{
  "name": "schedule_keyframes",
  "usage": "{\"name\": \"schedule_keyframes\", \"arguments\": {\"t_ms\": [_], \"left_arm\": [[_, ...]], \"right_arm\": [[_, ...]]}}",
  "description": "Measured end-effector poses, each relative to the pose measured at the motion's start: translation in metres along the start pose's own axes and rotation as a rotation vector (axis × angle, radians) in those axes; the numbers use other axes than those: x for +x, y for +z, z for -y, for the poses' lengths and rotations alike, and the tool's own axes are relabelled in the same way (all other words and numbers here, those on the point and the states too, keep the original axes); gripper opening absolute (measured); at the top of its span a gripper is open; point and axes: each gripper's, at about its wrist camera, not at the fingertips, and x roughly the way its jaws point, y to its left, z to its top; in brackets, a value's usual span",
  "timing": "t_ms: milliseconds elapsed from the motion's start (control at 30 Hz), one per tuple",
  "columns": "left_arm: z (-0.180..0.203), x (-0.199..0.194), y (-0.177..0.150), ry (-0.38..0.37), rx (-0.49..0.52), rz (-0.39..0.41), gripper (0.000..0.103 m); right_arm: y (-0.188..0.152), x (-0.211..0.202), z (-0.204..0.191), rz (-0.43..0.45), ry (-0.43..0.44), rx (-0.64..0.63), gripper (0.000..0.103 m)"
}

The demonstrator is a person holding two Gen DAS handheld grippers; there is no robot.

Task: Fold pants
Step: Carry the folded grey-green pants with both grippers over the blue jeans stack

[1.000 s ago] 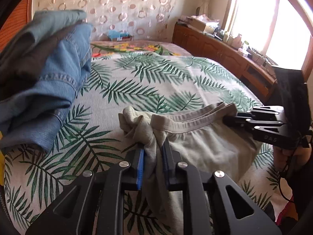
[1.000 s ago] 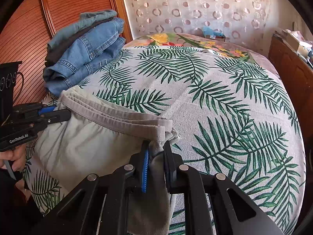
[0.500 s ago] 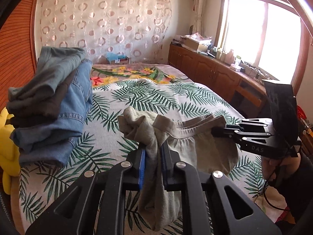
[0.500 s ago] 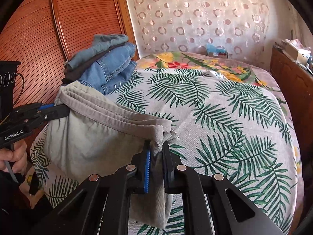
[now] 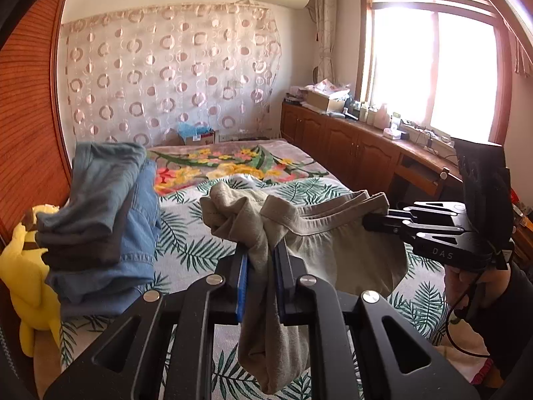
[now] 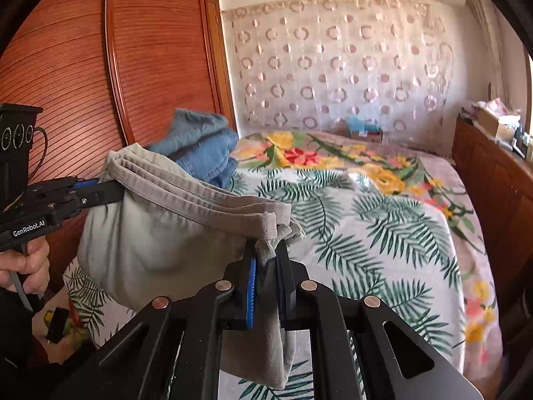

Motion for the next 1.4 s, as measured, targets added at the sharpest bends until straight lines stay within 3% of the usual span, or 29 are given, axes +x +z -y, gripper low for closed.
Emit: {"name": "schedule_keyframes", "arguments": {"t_ms": [167, 467, 900, 1400], "left_arm": [[0.0, -0.009, 0.01, 0.011, 0.009, 0.031, 0.015], [-0.006, -0.028, 0.024, 0.042, 0.019, 0.09, 0.015], [-0.052, -0.022, 0.022, 0.099, -0.019, 0.079, 0.015], [-0.12, -0.009, 0.045, 0.17, -0.062, 0.104, 0.015]], "right_arm": [[0.013, -0.027, -0.009, 0.07, -0.034, -0.028, 0.01], [0.032, -0.047, -0.025, 0.121, -0.036, -0.083, 0.01], [0.044, 0.004, -0.024, 0.093, 0.013, -0.14, 0.01], [0.12, 0.078, -0.023, 0.093, 0.045, -0.236, 0.01]]}}
